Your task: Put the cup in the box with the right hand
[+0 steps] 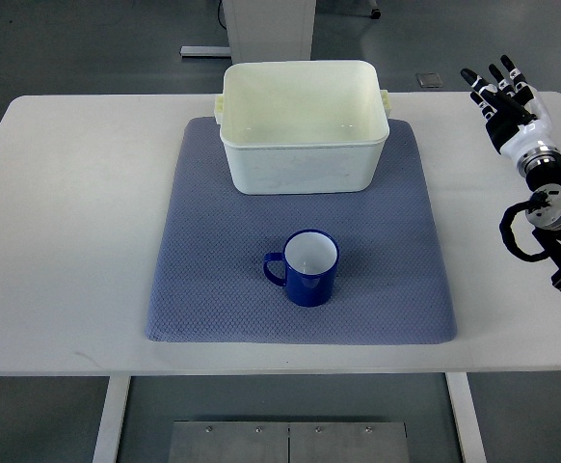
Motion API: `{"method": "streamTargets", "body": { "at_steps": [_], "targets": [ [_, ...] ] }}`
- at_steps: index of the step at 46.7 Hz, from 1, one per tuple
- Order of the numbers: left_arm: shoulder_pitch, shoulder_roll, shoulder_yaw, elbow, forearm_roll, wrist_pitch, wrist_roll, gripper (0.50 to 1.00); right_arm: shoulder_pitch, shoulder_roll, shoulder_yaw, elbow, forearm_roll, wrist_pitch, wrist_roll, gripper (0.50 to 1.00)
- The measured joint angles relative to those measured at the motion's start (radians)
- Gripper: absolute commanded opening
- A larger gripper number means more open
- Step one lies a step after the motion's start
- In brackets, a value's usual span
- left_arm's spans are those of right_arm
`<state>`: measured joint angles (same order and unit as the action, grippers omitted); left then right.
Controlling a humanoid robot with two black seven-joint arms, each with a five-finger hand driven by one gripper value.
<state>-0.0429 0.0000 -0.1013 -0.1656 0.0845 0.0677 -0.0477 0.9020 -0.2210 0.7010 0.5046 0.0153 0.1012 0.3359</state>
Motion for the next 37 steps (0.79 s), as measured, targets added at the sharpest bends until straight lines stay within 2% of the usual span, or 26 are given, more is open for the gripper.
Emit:
{"method": "streamTargets", "body": {
  "at_steps": [37],
  "targets": [
    [0.028, 0.0, 0.005, 0.006, -0.001, -0.007, 0.011, 1.0, 0.003, 0.002, 0.0, -0.001, 0.0, 0.0, 0.0, 1.0]
  ]
}}
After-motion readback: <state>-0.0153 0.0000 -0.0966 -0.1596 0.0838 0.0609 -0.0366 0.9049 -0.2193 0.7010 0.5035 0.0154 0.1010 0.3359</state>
